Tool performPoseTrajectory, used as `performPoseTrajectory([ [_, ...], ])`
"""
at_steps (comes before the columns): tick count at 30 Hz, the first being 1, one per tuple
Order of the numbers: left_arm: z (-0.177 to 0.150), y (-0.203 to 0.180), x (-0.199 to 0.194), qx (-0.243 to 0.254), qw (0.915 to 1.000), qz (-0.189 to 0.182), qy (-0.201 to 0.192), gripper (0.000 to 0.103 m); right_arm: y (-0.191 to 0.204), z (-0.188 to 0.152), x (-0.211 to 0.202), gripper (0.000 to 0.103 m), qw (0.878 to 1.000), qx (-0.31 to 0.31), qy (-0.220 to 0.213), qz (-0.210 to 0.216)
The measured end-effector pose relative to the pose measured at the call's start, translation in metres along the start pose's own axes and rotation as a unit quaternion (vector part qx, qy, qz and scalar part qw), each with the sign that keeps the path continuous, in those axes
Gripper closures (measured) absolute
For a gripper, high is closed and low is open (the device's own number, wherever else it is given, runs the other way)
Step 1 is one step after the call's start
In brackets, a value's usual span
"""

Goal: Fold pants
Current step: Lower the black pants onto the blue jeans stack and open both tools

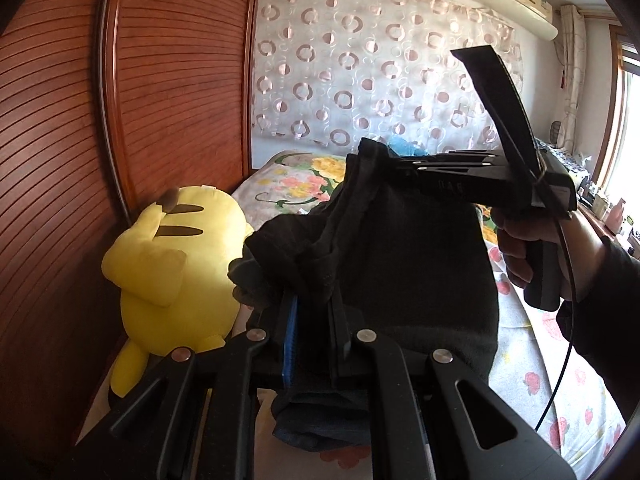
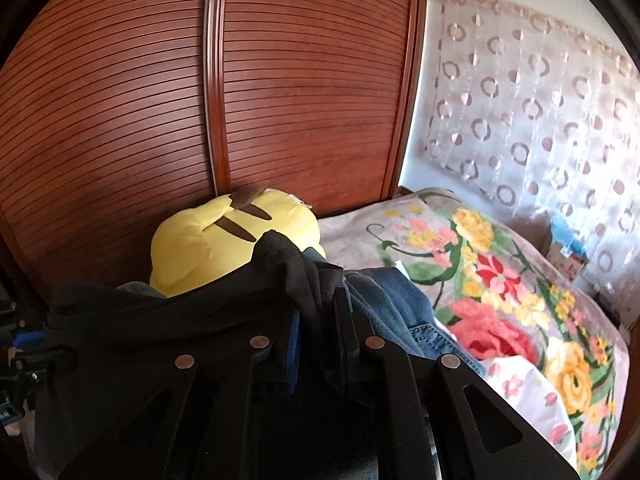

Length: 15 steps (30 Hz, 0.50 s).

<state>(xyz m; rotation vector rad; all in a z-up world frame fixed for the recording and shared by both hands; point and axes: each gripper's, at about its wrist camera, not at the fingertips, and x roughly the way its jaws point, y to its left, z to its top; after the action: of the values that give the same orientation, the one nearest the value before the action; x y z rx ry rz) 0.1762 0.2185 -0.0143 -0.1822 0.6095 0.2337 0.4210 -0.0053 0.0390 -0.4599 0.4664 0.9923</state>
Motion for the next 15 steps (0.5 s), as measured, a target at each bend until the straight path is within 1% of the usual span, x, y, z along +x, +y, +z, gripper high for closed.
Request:
performPoseTrajectory([
  [2,0.001,0.001,-0.003,-0.007,1.0,-0.003,0.0,0.09,-0.001,0.0,0.002,0.085,1.0,0.002,0.004,0.002],
  [4,0.005,0.002,-0.01,-0.011,0.9999,-0.008,-0.007,0.084,-0.003,-0.002,0.001,0.082,1.0,0.002,-0.003,0.006],
  [5,0.008,0.003,-0.014,-0.01,0.9998,-0.009,-0.013,0.082,-0.004,-0.001,-0.003,0.078,1.0,0.005,-0.007,0.008],
  [7,0.013,0.002,-0.021,-0.005,0.9996,-0.006,-0.026,0.07,-0.007,-0.001,-0.016,0.072,1.0,0.012,-0.017,0.008],
  [8,0.015,-0.001,-0.025,-0.001,0.9994,-0.007,-0.033,0.068,-0.008,0.0,-0.024,0.071,1.0,0.013,-0.025,0.009],
  [9,0.017,-0.002,-0.026,0.004,0.9993,-0.01,-0.036,0.063,-0.008,-0.002,-0.031,0.069,0.999,0.015,-0.032,0.01],
  [10,0.018,-0.004,-0.026,0.007,0.9992,-0.015,-0.036,0.059,-0.01,-0.003,-0.038,0.068,0.999,0.018,-0.037,0.013],
  [11,0.019,-0.006,-0.025,0.011,0.9992,-0.02,-0.033,0.059,-0.011,-0.003,-0.044,0.067,0.999,0.023,-0.041,0.018],
  [14,0.017,-0.01,-0.017,0.026,0.9993,-0.007,-0.025,0.057,-0.012,-0.01,-0.055,0.067,0.998,0.033,-0.04,0.028],
  [15,0.015,-0.009,-0.013,0.028,0.9994,-0.005,-0.02,0.052,-0.011,-0.015,-0.056,0.067,0.998,0.034,-0.036,0.033],
])
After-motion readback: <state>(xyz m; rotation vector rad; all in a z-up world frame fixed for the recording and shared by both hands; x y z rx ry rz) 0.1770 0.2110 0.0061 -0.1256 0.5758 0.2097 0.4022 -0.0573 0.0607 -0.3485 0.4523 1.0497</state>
